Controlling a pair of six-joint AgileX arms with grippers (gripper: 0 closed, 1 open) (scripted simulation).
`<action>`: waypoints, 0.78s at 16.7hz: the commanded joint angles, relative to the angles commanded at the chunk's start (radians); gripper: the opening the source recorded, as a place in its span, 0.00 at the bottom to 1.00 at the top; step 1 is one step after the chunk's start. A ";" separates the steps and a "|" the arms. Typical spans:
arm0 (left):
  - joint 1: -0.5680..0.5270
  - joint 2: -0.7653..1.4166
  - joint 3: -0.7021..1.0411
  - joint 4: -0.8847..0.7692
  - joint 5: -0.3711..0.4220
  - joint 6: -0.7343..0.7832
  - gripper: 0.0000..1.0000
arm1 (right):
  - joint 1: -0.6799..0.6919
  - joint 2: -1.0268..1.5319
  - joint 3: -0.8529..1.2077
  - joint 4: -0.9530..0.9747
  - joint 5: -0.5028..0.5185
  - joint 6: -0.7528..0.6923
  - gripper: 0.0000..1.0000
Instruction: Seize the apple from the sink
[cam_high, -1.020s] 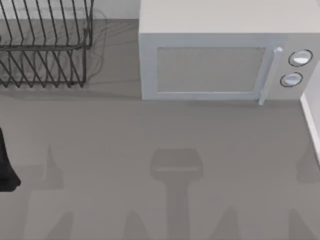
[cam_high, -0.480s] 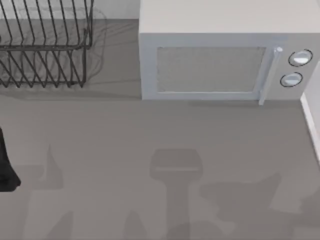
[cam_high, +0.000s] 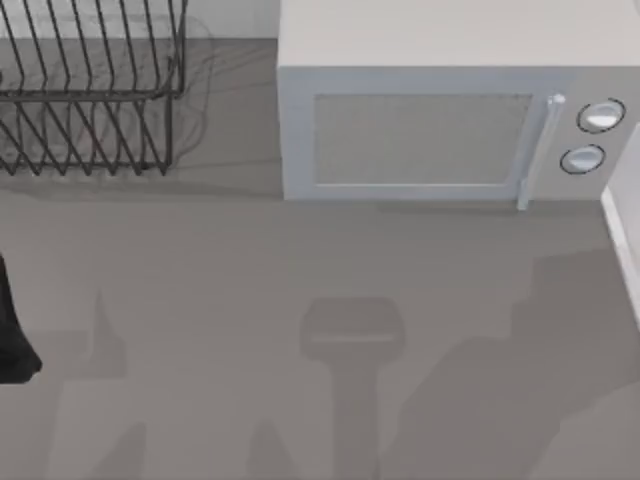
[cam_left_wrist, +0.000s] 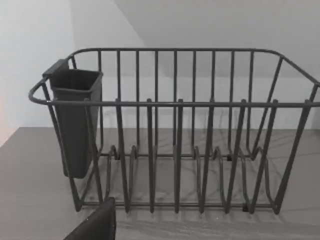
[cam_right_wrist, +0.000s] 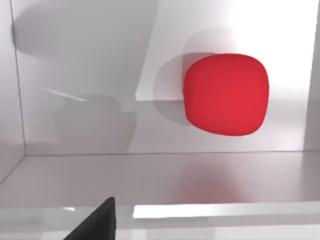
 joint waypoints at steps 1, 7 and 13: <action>0.000 0.000 0.000 0.000 0.000 0.000 1.00 | -0.011 0.058 0.041 -0.029 0.000 -0.010 1.00; 0.000 0.000 0.000 0.000 0.000 0.000 1.00 | -0.038 0.199 0.141 -0.100 0.000 -0.037 1.00; 0.000 0.000 0.000 0.000 0.000 0.000 1.00 | -0.033 0.226 0.124 -0.061 0.001 -0.035 1.00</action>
